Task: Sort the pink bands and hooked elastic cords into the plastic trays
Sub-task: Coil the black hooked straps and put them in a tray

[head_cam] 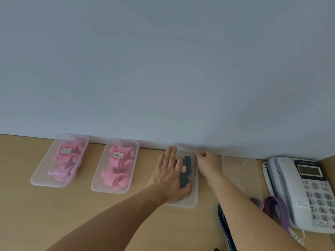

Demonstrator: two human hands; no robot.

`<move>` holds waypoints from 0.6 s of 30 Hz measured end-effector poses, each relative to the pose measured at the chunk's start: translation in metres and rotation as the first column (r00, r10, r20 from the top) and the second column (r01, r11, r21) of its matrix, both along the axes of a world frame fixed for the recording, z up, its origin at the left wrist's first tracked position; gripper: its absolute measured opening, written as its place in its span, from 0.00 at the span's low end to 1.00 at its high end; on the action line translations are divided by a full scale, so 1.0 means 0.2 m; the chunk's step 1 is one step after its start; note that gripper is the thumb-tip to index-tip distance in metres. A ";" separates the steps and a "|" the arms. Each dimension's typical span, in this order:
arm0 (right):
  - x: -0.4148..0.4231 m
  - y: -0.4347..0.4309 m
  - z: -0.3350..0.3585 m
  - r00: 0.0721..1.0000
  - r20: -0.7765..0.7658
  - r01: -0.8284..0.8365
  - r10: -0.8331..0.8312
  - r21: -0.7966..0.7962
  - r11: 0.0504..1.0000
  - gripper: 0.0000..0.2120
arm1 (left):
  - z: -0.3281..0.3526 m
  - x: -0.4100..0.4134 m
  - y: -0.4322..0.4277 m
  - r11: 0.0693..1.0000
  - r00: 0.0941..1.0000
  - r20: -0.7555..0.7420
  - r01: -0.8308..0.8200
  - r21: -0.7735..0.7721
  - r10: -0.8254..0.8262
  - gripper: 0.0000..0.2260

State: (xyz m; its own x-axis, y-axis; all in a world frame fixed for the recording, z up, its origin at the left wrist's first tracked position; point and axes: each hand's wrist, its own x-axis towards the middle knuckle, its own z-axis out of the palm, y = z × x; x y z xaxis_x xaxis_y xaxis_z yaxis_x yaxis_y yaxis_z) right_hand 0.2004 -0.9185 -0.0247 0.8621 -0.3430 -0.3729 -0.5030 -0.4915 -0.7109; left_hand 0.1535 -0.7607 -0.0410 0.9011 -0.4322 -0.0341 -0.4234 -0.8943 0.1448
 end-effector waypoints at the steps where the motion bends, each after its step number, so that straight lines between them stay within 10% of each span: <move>1: 0.00 0.00 0.00 1.000 -0.001 0.007 -0.007 0.015 1.000 0.19 | 0.00 0.00 0.00 1.000 1.000 -0.005 0.001 0.006 -0.001 0.39; 7: -0.13 0.03 0.00 1.000 -0.008 0.024 -0.023 0.179 0.984 0.14 | 0.02 0.03 0.00 0.994 0.991 -0.083 -0.102 0.029 0.104 0.42; 18: -0.23 0.04 0.01 0.995 0.024 -0.091 0.093 -0.064 0.994 0.17 | 0.04 0.09 0.05 0.997 0.981 -0.179 -0.070 0.018 0.072 0.36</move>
State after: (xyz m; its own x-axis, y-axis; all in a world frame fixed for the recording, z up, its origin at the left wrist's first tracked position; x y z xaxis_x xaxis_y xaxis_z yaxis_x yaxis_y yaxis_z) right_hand 0.1551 -0.9111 -0.0236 0.9004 -0.2839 -0.3295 -0.4349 -0.5788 -0.6898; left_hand 0.1717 -0.7514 -0.0335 0.9084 -0.3657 -0.2028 -0.3266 -0.9233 0.2020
